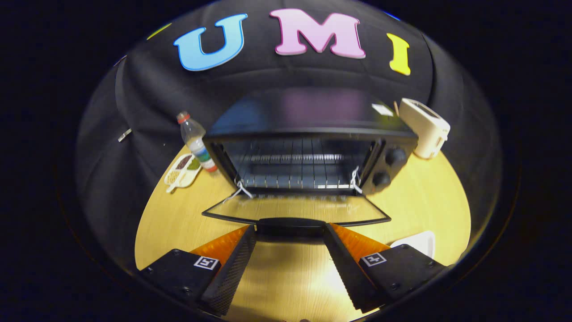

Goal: Open the toaster oven, put the food inside, and close the toaster oven door.

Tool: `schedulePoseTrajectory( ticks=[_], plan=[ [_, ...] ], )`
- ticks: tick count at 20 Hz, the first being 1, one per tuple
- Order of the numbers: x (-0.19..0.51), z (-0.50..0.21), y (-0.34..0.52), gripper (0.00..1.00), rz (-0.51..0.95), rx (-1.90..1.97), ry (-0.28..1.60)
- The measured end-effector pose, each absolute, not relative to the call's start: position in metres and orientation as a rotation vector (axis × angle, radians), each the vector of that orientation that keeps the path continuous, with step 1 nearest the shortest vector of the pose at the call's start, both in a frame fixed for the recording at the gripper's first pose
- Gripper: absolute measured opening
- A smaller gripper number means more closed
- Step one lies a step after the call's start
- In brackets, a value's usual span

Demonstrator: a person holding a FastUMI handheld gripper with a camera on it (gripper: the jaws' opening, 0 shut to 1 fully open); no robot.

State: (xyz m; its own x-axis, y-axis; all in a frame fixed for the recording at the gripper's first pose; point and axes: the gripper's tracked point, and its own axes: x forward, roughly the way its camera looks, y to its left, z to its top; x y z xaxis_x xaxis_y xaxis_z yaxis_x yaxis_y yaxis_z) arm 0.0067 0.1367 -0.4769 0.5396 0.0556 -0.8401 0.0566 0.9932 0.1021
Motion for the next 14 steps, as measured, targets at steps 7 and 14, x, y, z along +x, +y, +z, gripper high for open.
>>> schedulePoseTrajectory(
  ticks=[7,14],
  plan=[
    [-0.005,-0.472,0.116,0.99,-0.025,0.14,1.008],
    [-0.008,-0.467,0.12,0.99,0.028,0.164,1.003]
  ],
)
